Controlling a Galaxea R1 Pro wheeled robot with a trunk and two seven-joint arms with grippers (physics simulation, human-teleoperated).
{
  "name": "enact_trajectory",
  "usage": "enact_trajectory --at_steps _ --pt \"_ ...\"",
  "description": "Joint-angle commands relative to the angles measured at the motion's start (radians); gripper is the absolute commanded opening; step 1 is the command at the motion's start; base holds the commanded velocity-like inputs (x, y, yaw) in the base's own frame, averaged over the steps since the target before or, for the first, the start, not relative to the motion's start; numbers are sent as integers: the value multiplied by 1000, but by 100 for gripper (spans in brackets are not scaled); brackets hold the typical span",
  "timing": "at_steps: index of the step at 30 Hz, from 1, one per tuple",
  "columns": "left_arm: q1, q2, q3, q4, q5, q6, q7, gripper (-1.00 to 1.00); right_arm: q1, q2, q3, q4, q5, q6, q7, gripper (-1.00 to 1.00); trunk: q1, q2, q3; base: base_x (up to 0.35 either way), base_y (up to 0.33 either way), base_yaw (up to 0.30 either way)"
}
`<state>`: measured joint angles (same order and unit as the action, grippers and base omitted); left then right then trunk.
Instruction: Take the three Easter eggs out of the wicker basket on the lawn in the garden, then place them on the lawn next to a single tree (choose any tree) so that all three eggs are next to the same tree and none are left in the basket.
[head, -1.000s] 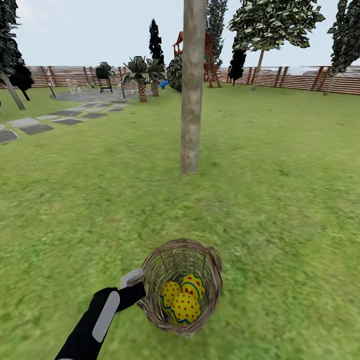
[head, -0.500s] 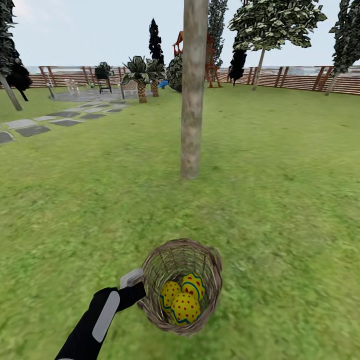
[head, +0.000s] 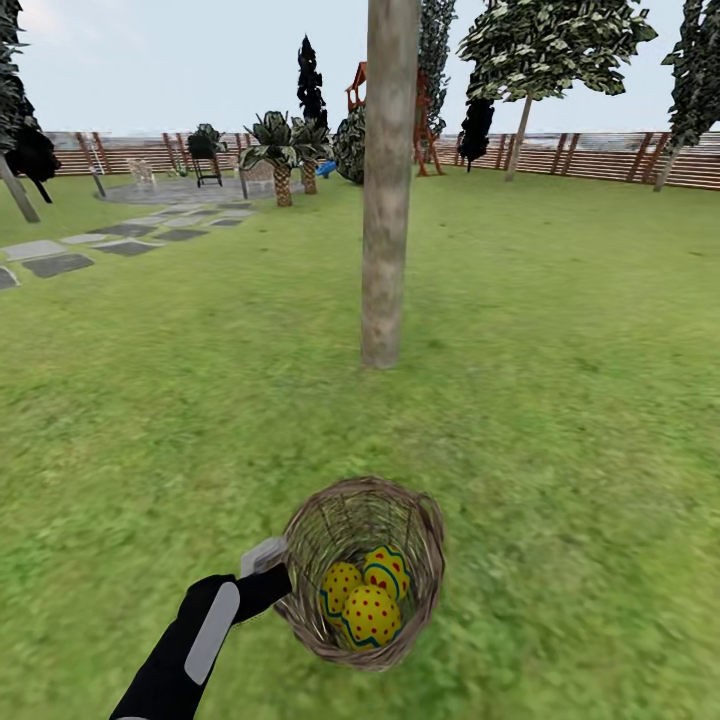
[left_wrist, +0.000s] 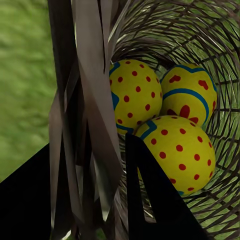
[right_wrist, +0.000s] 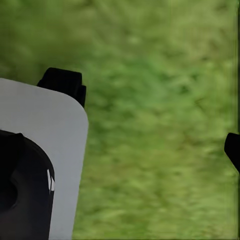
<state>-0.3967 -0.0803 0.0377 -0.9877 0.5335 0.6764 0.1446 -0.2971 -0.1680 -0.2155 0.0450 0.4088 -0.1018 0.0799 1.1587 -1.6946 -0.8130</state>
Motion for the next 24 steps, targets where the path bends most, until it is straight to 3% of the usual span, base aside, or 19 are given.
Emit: enact_trajectory --at_steps 1,24 --pt "-1 -1 2 -2 22 3 7 -100 -2 -1 -8 4 7 -7 1 100 1 0 -1 339 0 0" --pt "-1 -1 1 -8 22 3 7 -100 -2 -1 -8 2 6 -7 0 100 1 0 -1 339 0 0"
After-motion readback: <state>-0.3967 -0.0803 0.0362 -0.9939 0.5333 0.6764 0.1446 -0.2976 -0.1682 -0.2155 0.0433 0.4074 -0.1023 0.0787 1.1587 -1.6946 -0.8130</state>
